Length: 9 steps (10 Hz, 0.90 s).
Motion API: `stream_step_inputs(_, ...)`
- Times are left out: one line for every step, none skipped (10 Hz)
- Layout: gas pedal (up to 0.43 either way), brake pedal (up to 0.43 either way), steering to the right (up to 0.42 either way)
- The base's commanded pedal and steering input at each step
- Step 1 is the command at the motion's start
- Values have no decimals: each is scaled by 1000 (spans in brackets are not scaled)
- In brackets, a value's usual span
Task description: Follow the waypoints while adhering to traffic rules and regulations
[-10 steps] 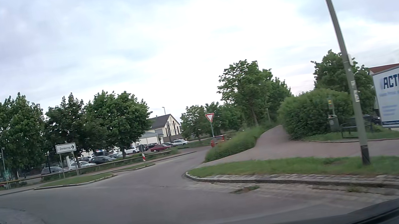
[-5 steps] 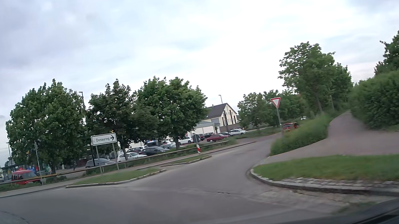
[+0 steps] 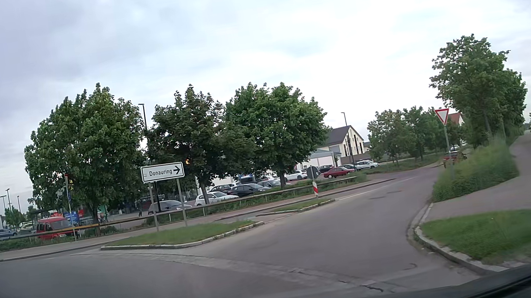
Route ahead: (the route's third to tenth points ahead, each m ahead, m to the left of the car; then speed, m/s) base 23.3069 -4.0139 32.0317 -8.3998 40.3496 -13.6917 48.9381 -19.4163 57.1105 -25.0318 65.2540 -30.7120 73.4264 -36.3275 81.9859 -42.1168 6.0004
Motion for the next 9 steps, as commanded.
stream_step_inputs(138, 0, -18)
stream_step_inputs(138, 0, 12)
stream_step_inputs(138, 0, 44)
stream_step_inputs(150, 0, 61)
stream_step_inputs(150, 0, 74)
stream_step_inputs(150, 0, 92)
stream_step_inputs(157, 0, 108)
stream_step_inputs(157, 0, 121)
stream_step_inputs(157, 0, 129)
